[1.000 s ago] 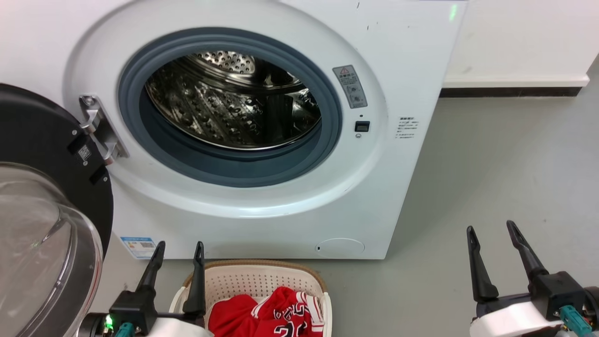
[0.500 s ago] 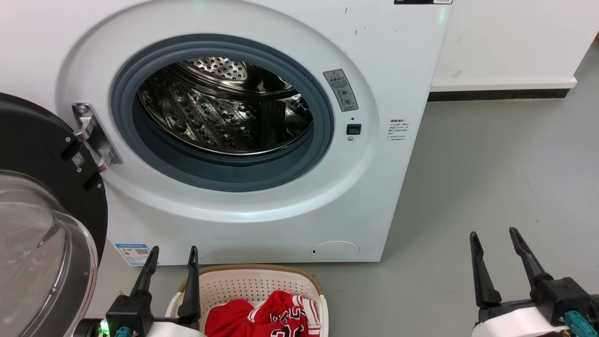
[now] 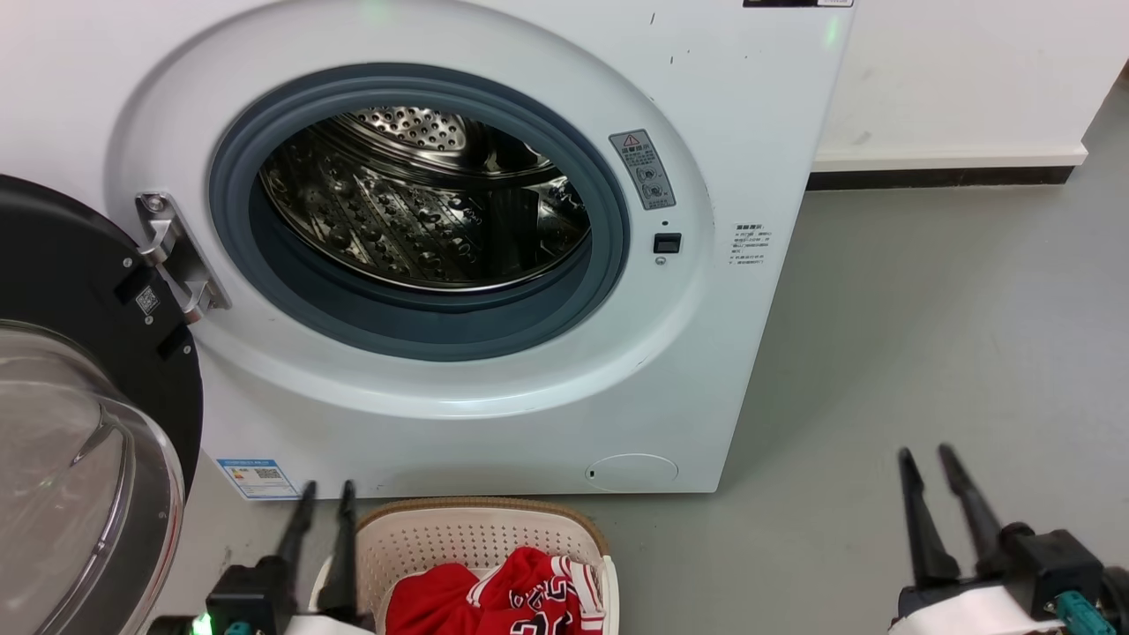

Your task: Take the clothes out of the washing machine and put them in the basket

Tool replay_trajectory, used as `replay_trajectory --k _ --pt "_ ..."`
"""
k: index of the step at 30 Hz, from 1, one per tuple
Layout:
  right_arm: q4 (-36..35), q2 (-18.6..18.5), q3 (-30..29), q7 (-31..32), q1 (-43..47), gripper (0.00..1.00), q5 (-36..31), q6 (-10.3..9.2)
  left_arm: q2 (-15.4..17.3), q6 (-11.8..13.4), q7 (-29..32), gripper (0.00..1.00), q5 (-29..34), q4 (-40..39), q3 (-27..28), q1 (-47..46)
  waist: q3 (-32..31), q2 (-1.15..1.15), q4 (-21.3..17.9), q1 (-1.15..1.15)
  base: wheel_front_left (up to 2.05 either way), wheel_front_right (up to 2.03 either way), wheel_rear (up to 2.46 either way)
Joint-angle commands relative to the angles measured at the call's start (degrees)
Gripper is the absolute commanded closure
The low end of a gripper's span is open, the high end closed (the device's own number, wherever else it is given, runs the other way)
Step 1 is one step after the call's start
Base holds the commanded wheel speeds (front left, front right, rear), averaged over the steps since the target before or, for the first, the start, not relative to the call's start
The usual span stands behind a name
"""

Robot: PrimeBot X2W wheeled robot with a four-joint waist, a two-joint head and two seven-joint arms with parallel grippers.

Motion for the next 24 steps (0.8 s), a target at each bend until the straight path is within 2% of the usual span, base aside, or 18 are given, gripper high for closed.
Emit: replay_trajectory --k 1,24 --pt "0.29 0.02 0.02 0.03 0.11 1.00 0.25 0.00 -0.02 -0.01 0.22 1.00 -0.29 0.43 0.09 -0.06 0.00 0.00 0.00 0.00 0.00 0.00 0.00" --pt "2.89 -0.45 -0.49 5.66 -2.80 1.00 26.62 -0.01 -0.08 -1.01 6.25 1.00 -25.20 2.65 1.54 -3.11 0.08 0.00 0.33 0.00 0.00 0.00 0.00"
